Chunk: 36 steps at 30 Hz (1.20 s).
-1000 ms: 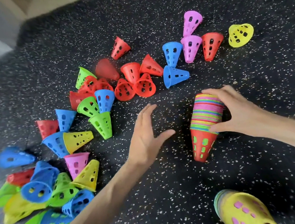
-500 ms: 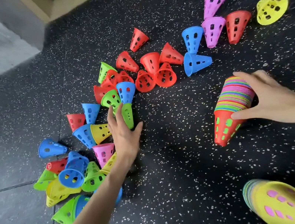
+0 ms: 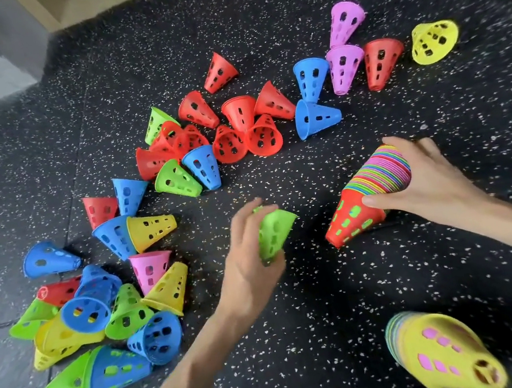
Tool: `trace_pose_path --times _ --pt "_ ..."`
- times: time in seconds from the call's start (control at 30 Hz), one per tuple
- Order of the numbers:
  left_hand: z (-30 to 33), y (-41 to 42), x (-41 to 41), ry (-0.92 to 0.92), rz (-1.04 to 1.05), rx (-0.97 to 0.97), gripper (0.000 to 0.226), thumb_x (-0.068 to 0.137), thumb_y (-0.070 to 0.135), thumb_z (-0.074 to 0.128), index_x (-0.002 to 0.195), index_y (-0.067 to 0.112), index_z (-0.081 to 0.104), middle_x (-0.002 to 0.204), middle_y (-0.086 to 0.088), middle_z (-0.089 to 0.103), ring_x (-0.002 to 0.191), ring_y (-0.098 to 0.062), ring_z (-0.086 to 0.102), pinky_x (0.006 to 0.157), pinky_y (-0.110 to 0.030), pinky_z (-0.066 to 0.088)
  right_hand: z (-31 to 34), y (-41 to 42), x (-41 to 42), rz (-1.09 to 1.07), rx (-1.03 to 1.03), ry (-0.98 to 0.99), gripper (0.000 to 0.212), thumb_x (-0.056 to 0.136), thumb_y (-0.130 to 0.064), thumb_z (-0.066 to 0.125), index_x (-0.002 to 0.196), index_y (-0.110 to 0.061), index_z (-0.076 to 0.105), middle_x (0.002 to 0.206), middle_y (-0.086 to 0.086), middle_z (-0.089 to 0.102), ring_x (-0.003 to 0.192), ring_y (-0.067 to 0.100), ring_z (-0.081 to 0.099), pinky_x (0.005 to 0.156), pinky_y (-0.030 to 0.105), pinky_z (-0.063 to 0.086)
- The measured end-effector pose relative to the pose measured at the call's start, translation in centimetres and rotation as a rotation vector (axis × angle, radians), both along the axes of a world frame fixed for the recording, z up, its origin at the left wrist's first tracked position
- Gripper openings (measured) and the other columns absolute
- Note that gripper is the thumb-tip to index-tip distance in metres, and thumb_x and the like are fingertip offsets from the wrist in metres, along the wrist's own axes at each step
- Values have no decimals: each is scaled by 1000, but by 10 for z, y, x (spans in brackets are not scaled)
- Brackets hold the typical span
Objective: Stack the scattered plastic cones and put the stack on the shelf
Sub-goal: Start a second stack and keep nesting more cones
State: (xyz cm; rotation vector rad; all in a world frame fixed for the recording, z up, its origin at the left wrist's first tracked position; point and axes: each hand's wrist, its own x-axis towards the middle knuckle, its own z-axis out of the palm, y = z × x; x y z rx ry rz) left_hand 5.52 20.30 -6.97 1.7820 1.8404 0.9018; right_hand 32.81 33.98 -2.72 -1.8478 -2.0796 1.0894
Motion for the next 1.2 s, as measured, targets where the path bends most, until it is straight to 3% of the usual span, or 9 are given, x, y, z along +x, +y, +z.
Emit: trace_pose_path --times 0.2,0.4,0.5,0.6,0.7,0.8,0.93,1.07,1.2 --pt "5 -13 20 -129 -116 -108 85 76 -12 65 148 29 46 161 16 33 146 -2 38 106 -29 49 3 -3 0 -12 3 -2 106 72 -57 82 156 -34 22 131 -1 34 108 14 42 92 38 38" --pt "8 -12 26 -129 -181 -187 85 79 -8 66 149 35 44 162 25 28 142 7 37 104 -18 45 5 -4 -3 -27 -9 -11 104 73 -57 81 156 -34 23 131 0 34 119 24 49 99 43 41" --pt "8 -4 36 -152 -175 -192 82 85 -3 72 152 35 42 164 22 27 144 11 32 109 -8 33 5 -3 -6 -20 -15 -32 106 72 -60 80 156 -32 22 136 4 35 124 30 51 99 45 43" --pt "7 9 47 -162 -187 -185 79 89 3 74 154 33 41 160 17 37 147 5 32 116 -14 32 6 -2 -9 -16 -11 -73 107 74 -62 78 157 -29 20 139 6 34 126 33 50 101 46 42" --pt "7 18 53 -151 -166 -208 70 92 10 74 151 32 44 142 13 57 122 12 51 98 -7 40 7 -2 -10 -12 -5 -90 109 74 -64 77 158 -26 19 143 8 33 129 34 49 103 47 42" --pt "5 23 51 -142 -106 -240 59 94 18 75 147 30 51 122 9 67 91 17 55 76 -2 37 8 -4 -8 1 -1 -82 110 76 -62 77 160 -26 16 154 11 30 137 34 43 109 49 38" --pt "-1 23 52 -197 -71 -238 59 92 18 76 144 32 53 116 10 70 94 -1 63 79 -13 48 6 -7 -5 2 5 -58 110 76 -57 78 160 -28 13 161 9 28 143 32 39 114 52 32" --pt "-9 22 58 -328 -31 -248 56 92 9 75 139 30 54 111 14 69 97 -6 63 82 -16 51 -1 -7 2 -18 24 13 107 75 -52 82 159 -32 18 159 -2 35 142 21 40 116 50 31" --pt "-19 26 61 -403 18 -200 55 93 7 74 140 26 53 122 16 65 108 -12 63 93 -31 54 -15 -4 16 -65 -27 203 89 79 -40 82 151 -46 30 135 -7 58 123 15 58 108 47 46"
